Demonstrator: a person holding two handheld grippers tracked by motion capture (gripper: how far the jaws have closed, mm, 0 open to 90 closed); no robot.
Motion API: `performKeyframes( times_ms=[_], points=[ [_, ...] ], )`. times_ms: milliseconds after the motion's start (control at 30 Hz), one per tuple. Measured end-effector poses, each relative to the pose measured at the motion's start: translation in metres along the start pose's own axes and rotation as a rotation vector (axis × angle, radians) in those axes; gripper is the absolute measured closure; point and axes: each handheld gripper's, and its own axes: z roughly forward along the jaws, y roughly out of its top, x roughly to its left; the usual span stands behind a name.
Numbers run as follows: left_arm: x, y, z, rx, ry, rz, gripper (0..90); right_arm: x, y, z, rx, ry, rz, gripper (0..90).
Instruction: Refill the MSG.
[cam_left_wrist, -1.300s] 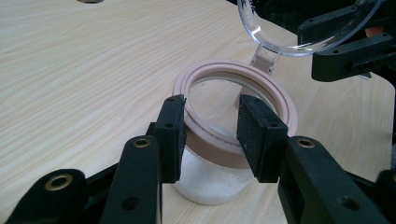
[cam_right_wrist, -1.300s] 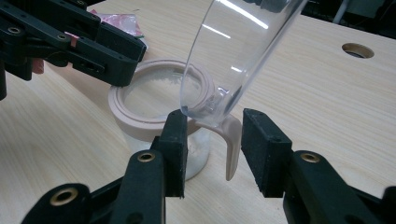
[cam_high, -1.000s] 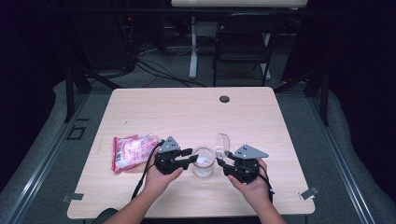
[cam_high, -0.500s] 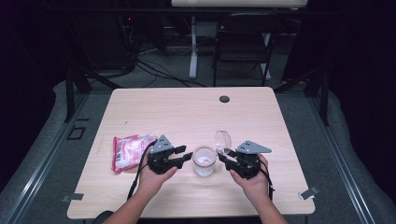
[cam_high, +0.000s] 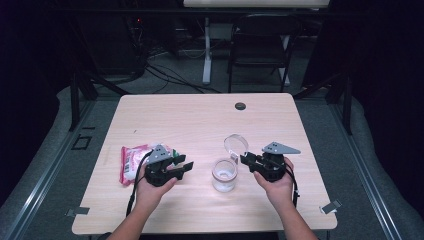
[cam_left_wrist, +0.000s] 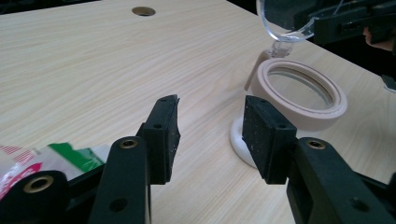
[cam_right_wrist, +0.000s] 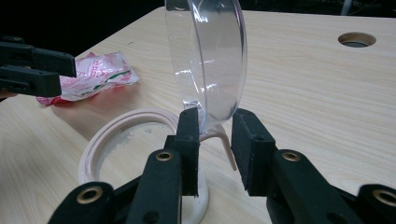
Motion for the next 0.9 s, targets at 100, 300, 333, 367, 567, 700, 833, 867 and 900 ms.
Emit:
performKeyframes(
  times_ms=[100, 300, 333, 367, 567, 700, 833, 867, 900],
  points=[
    [0.004, -0.002, -0.006, -0.015, 0.047, -0.003, 54.4, 0.0, 0.0, 0.001, 0.005, 0.0, -0.009, 70.6],
    [0.013, 0.002, -0.018, -0.029, 0.139, 0.024, 47.9, 0.001, -0.002, -0.001, 0.032, -0.004, -0.04, 62.6],
    [0.016, 0.003, -0.02, -0.034, 0.144, 0.024, 46.7, 0.001, -0.002, -0.002, 0.04, -0.008, -0.049, 61.3],
    [0.019, 0.004, -0.023, -0.038, 0.143, 0.016, 46.9, 0.001, -0.002, -0.003, 0.039, -0.009, -0.047, 60.9],
    [0.037, 0.001, -0.046, -0.029, 0.177, -0.039, 57.3, 0.004, 0.002, -0.012, 0.02, -0.018, -0.04, 60.3],
    [0.047, -0.008, -0.057, -0.025, 0.223, -0.066, 58.8, 0.008, 0.008, -0.014, 0.017, 0.001, -0.047, 56.2],
    [0.052, -0.019, -0.06, -0.014, 0.237, -0.077, 57.7, 0.013, 0.008, -0.02, 0.039, -0.046, -0.07, 49.1],
    [0.054, -0.022, -0.06, 0.002, 0.247, -0.069, 57.1, 0.012, 0.008, -0.021, 0.048, -0.06, -0.079, 49.2],
    [0.055, -0.025, -0.06, 0.009, 0.25, -0.066, 56.7, 0.012, 0.006, -0.023, 0.033, -0.068, -0.098, 50.9]
  ],
)
